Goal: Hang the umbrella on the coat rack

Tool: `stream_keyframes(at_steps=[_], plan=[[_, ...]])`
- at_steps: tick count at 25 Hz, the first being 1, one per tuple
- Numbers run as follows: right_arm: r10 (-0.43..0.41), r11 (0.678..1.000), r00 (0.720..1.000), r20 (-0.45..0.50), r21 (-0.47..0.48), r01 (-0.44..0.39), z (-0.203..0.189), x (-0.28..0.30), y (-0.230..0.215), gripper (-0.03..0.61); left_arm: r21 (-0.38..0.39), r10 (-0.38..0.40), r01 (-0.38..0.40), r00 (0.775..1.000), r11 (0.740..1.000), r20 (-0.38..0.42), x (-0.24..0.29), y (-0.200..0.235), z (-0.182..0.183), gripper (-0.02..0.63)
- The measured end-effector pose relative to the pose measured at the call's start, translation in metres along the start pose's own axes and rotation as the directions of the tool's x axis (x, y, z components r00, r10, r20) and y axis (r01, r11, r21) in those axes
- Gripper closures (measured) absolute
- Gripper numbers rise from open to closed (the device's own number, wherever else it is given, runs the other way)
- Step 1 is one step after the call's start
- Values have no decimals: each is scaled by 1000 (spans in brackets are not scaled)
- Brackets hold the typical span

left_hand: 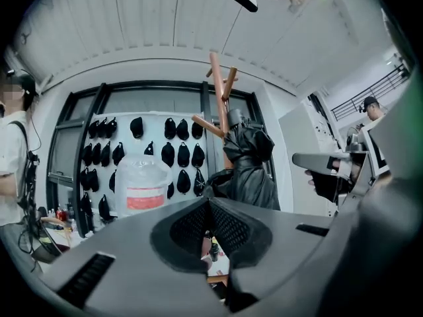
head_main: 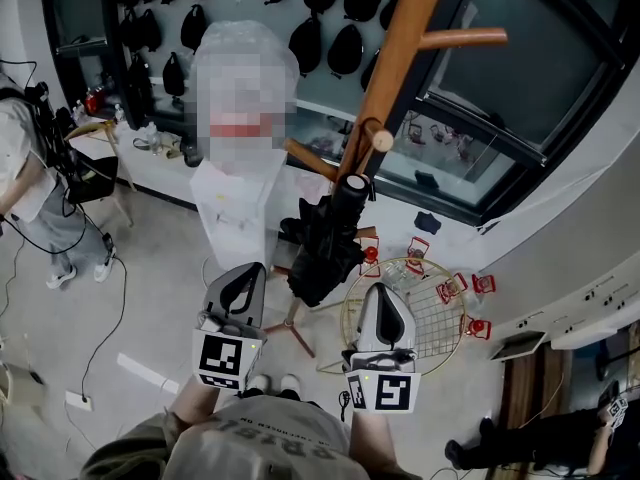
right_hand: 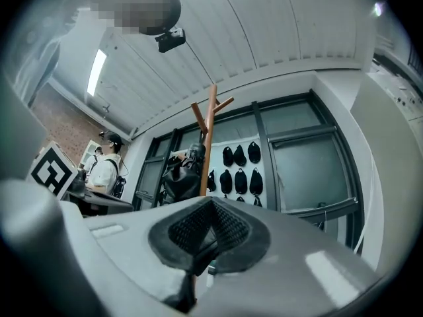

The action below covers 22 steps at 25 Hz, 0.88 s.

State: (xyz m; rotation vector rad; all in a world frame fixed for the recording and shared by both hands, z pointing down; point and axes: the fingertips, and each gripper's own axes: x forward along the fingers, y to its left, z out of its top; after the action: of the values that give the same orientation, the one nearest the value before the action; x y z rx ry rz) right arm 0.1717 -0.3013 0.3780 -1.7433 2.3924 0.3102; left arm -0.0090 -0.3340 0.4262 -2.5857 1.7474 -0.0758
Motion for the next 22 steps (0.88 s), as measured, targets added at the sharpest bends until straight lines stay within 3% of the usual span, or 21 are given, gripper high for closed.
stream_keyframes(at_steps=[5, 10, 22], plan=[[-3, 1000, 1000, 18, -2, 3, 4, 3, 2, 578, -13, -6, 7, 996, 1000, 92, 1, -3, 20, 603], [-11, 1000, 1000, 27, -11, 11, 8, 5, 1, 578, -6, -12, 13, 998, 1000, 59, 0, -3, 12, 604], [-38, 998, 999, 30, -55, 39, 13, 8, -2, 580, -12, -44, 46, 993, 999, 112, 2, -10, 27, 604]])
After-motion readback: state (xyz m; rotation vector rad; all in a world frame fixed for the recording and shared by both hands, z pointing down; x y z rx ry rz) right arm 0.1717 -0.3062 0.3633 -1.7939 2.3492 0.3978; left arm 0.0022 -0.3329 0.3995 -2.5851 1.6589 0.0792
